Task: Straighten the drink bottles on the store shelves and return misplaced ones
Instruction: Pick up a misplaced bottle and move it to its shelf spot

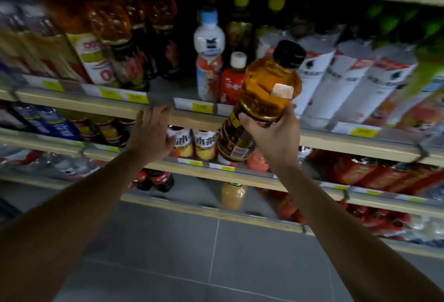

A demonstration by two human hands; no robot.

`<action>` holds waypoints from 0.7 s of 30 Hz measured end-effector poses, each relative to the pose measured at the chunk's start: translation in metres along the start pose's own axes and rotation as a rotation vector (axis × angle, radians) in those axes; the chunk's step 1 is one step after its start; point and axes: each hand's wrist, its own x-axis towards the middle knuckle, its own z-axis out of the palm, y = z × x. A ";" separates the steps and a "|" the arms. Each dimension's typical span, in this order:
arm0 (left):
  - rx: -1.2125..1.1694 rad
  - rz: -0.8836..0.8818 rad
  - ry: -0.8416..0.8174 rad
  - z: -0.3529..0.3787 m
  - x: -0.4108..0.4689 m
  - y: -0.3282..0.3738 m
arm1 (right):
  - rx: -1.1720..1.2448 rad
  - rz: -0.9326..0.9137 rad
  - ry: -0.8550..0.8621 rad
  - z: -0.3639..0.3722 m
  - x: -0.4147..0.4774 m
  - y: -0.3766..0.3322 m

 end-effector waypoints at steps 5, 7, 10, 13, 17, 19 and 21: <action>0.011 -0.026 -0.020 0.001 0.004 -0.065 | 0.065 -0.049 -0.013 0.072 0.000 -0.030; -0.008 0.002 -0.039 0.001 0.008 -0.070 | 0.067 -0.079 -0.009 0.090 0.001 -0.041; -0.028 0.019 -0.057 0.001 0.009 -0.074 | 0.084 -0.105 -0.022 0.104 0.005 -0.056; -0.025 0.043 -0.030 0.003 0.009 -0.080 | 0.082 -0.153 -0.022 0.108 0.012 -0.063; -0.005 0.078 0.087 0.015 0.008 -0.083 | 0.102 -0.198 0.034 0.116 0.021 -0.063; -0.002 0.088 0.174 0.023 0.008 -0.085 | 0.136 -0.220 0.062 0.122 0.024 -0.062; -0.010 0.094 0.260 0.030 0.007 -0.089 | 0.156 -0.256 0.097 0.128 0.024 -0.064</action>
